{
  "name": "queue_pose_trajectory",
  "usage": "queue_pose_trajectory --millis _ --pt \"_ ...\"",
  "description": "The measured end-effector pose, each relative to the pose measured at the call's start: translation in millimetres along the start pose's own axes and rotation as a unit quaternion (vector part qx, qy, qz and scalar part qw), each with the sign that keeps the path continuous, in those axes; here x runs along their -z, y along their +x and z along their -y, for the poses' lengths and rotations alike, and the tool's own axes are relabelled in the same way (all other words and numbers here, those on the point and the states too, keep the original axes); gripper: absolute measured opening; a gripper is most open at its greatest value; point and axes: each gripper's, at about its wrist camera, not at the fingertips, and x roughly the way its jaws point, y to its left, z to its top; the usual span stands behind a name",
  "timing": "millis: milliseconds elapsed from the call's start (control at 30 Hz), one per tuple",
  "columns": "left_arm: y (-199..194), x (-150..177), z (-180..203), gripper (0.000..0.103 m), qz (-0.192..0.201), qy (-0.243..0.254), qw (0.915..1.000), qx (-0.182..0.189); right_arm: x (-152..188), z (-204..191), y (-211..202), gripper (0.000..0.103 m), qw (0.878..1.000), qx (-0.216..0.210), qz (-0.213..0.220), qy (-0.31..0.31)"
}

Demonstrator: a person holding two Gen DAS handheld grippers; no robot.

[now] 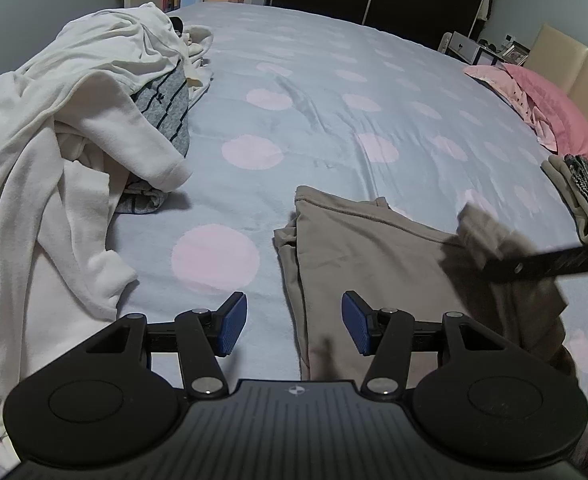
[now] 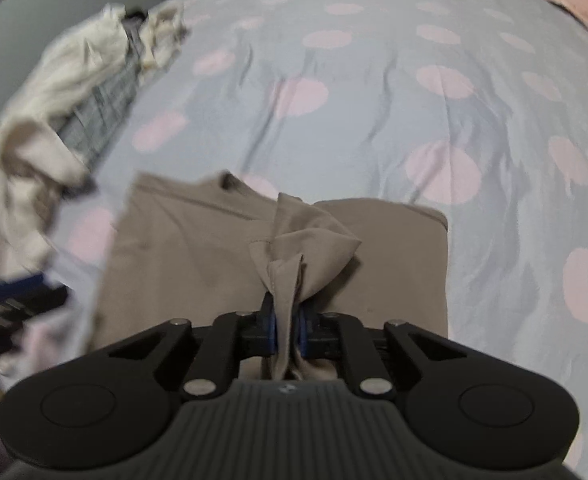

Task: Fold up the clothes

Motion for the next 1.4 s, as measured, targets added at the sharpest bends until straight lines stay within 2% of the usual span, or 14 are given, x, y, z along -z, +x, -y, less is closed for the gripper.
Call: queue_pose_trajectory --millis 233,500,833,933,967,1000,1033,1200,1300,1400 --pt "-2 -1 3 0.050 0.003 0.001 0.9999 0.013 -19 -14 -33 0.012 0.991 -0.110 0.021 0.073" --pt "-5 -3 -3 0.050 0.005 -0.009 0.9998 0.016 -38 -50 -2 0.012 0.980 -0.164 -0.001 0.110" --pt "-3 -3 -10 0.050 0.000 -0.011 0.9999 0.005 -43 -70 66 0.012 0.983 -0.139 -0.031 0.113" --pt "-4 -3 -12 0.050 -0.002 -0.012 0.9999 0.002 -42 -73 76 0.018 0.985 -0.133 -0.029 0.102" --pt "-4 -3 -12 0.050 -0.001 -0.013 0.9999 0.002 -41 -74 76 0.026 0.986 -0.134 -0.024 0.099" --pt "-5 -3 -13 0.050 -0.001 -0.014 0.9999 0.003 -41 -74 74 0.040 0.986 -0.135 -0.019 0.096" --pt "-6 -4 -12 0.050 0.000 -0.014 0.9999 0.003 -41 -74 71 0.043 0.986 -0.136 -0.013 0.092" --pt "-15 -4 -10 0.050 -0.002 -0.016 0.9997 0.020 -38 -69 34 0.049 0.990 -0.128 0.018 0.062" --pt "-23 -2 -8 0.050 -0.013 -0.017 0.9985 0.050 -29 -61 13 0.052 0.992 -0.109 0.021 0.056" --pt "-32 6 0 0.048 -0.022 0.003 0.9970 0.074 -16 -50 -4 0.053 0.994 -0.097 0.021 0.055"
